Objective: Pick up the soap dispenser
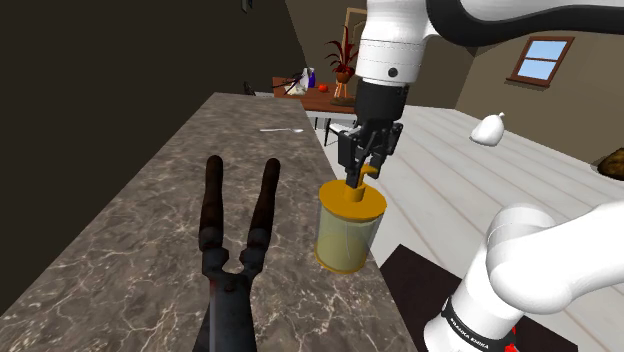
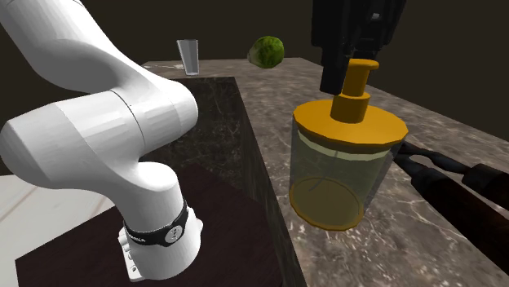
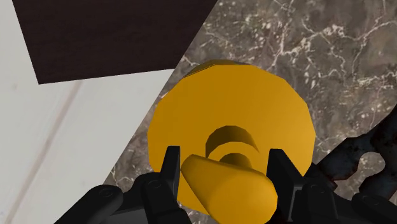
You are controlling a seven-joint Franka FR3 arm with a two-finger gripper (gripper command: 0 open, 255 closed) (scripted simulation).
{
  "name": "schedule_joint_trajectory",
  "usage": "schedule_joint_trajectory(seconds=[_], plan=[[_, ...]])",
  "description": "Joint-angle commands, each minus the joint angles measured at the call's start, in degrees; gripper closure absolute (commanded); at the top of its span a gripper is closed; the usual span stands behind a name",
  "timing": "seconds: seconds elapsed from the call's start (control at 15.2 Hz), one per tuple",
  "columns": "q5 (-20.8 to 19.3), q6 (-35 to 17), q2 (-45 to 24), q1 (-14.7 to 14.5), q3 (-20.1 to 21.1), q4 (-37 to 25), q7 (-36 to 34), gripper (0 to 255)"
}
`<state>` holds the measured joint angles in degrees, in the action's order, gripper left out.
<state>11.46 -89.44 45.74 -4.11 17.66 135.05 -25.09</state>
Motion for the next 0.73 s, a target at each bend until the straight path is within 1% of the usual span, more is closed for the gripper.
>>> schedule_joint_trajectory(seconds=[0.0, 0.66], plan=[[-0.14, 0.69, -0.22, 0.09, -0.14, -0.76, 0.0, 255], [-1.24, 7.54, -2.68, 0.75, -1.1, -10.04, -0.37, 255]])
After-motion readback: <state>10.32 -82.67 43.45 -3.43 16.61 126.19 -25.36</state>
